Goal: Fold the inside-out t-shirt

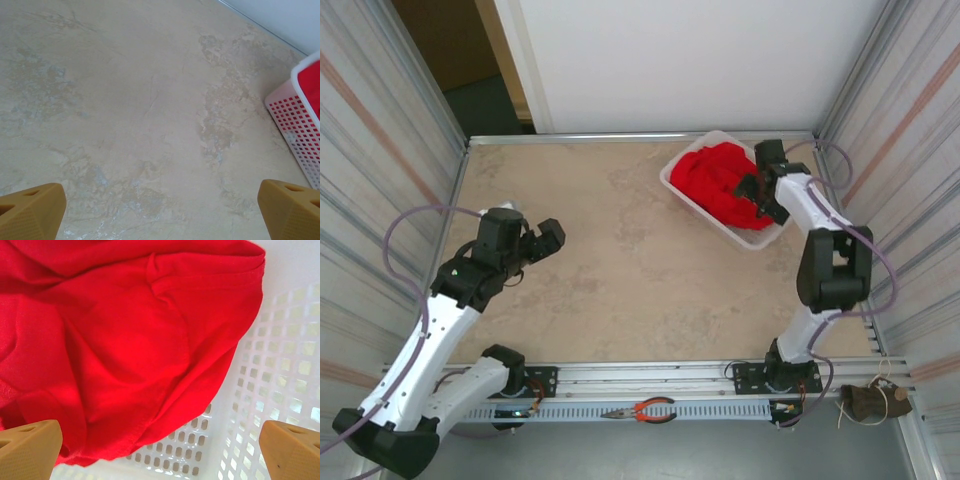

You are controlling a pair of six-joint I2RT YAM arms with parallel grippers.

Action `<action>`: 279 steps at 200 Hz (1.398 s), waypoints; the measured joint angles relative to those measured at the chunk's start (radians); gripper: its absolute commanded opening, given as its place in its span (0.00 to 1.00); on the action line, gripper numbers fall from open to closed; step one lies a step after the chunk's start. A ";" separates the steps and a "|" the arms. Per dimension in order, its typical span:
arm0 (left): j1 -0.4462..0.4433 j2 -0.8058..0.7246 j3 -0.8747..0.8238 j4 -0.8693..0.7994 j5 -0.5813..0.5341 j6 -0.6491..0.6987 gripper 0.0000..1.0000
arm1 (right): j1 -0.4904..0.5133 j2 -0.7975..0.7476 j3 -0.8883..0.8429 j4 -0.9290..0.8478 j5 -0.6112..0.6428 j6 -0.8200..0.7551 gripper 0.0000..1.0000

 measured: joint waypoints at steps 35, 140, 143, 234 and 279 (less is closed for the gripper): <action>-0.013 0.010 -0.006 0.003 0.003 0.000 0.99 | 0.029 -0.197 -0.161 0.013 -0.022 0.018 0.99; -0.057 0.022 -0.024 0.018 -0.003 -0.008 0.99 | 0.519 0.074 0.159 0.053 0.010 -0.004 0.98; -0.058 0.022 -0.024 0.018 -0.005 -0.008 0.99 | 0.526 0.093 0.171 0.050 0.018 -0.004 0.98; -0.061 0.022 -0.023 0.016 -0.026 -0.023 0.99 | 0.392 0.317 0.407 -0.039 0.208 0.003 0.99; -0.061 0.022 -0.023 -0.008 -0.037 -0.023 0.99 | 0.253 0.407 0.556 -0.082 0.231 0.003 0.99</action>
